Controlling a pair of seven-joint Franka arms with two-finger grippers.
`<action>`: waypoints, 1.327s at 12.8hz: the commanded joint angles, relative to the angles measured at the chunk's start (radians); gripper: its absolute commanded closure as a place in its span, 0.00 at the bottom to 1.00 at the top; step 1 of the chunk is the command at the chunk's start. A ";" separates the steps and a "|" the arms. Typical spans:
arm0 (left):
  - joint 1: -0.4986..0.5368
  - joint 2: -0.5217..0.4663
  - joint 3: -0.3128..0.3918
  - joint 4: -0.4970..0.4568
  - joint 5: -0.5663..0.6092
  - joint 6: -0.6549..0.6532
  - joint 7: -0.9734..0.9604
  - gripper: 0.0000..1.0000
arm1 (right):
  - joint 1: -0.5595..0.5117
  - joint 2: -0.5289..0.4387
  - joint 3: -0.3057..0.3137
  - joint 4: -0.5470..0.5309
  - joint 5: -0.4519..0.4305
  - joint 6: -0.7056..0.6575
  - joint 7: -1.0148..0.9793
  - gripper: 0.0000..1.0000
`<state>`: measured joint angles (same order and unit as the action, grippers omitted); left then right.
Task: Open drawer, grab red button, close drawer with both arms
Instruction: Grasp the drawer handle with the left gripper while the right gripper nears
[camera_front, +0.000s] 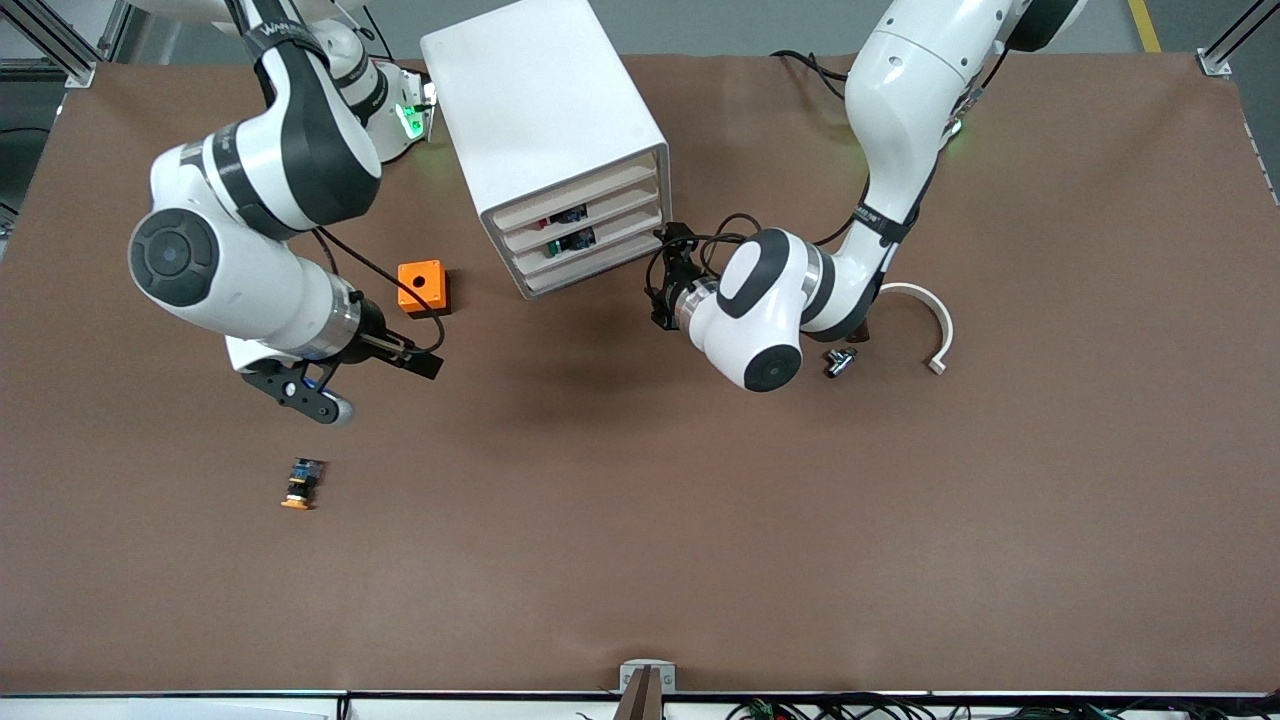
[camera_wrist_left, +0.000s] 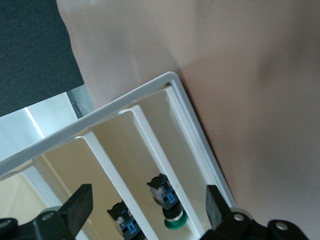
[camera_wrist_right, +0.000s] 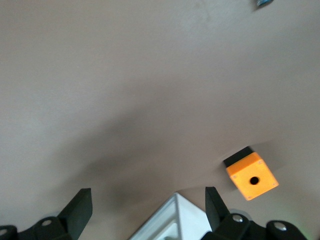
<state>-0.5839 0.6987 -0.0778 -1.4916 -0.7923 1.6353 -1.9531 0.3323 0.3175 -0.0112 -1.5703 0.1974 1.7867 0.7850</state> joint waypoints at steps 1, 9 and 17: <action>-0.024 0.033 0.004 0.020 -0.065 -0.026 -0.117 0.06 | 0.014 0.031 -0.006 0.018 0.043 0.008 0.081 0.00; -0.062 0.116 0.000 0.020 -0.254 -0.055 -0.412 0.39 | 0.071 0.081 -0.006 0.045 0.051 0.065 0.325 0.00; -0.093 0.119 -0.004 0.019 -0.260 -0.089 -0.460 0.69 | 0.093 0.115 -0.006 0.105 0.105 0.080 0.443 0.00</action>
<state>-0.6641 0.8094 -0.0853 -1.4872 -1.0342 1.5612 -2.3969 0.4109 0.4064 -0.0110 -1.5066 0.2763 1.8637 1.1853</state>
